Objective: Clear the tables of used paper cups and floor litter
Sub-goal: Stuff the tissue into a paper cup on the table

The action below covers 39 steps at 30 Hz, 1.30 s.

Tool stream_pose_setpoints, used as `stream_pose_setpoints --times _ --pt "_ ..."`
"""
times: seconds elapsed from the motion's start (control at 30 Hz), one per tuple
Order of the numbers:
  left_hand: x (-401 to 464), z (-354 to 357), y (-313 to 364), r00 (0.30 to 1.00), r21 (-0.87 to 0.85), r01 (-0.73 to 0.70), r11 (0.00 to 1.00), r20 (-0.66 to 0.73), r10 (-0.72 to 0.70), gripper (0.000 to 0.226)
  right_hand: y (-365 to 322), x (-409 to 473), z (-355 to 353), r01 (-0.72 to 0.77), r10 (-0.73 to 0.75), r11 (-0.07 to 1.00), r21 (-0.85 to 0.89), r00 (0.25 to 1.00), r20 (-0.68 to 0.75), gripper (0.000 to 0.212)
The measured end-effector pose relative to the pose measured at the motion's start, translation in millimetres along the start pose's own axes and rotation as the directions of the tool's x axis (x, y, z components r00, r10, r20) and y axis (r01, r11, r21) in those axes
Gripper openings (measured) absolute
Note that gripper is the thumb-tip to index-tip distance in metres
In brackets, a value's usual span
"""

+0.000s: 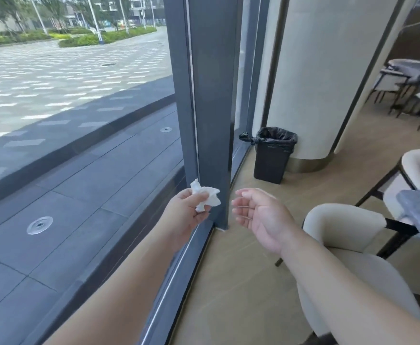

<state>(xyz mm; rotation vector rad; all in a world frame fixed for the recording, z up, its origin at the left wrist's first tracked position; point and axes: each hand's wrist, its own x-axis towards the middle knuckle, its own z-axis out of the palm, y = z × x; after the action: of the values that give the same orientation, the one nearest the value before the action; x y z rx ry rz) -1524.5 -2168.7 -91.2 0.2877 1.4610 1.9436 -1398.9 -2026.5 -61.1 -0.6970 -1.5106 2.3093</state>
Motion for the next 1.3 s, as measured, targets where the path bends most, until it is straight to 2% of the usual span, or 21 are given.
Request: stream_pose_setpoints --times 0.1,0.23,0.3,0.57,0.87,1.17,1.3 --pt "41 1 12 0.998 0.028 0.012 1.000 0.054 -0.014 0.042 -7 23 -1 0.018 -0.018 1.000 -0.006 0.999 -0.043 0.014" --pt "94 8 13 0.993 0.047 0.061 0.997 0.102 -0.065 0.030 -19 57 -12 0.030 -0.029 0.999 0.010 0.993 -0.118 0.012" --pt "122 16 10 0.989 0.064 0.084 0.994 0.120 -0.091 0.023 -24 79 -23 0.040 -0.037 0.999 0.016 0.988 -0.151 0.012" --pt "265 72 20 0.983 0.151 0.105 0.983 0.136 -0.126 0.023 -41 208 -91 0.037 -0.006 0.991 0.126 0.971 -0.240 0.012" --pt "420 181 26 0.973 0.241 0.135 0.961 0.153 -0.175 0.017 -116 337 -185 0.061 -0.004 0.984 0.165 0.945 -0.328 0.013" --pt "501 288 23 0.925 0.293 0.117 0.949 0.315 -0.211 0.014 -179 377 -263 0.177 -0.088 0.969 0.169 0.896 -0.436 0.011" --pt "528 327 19 0.874 0.324 0.094 0.941 0.426 -0.234 0.015 -185 388 -289 0.207 -0.083 0.959 0.194 0.858 -0.508 0.012"
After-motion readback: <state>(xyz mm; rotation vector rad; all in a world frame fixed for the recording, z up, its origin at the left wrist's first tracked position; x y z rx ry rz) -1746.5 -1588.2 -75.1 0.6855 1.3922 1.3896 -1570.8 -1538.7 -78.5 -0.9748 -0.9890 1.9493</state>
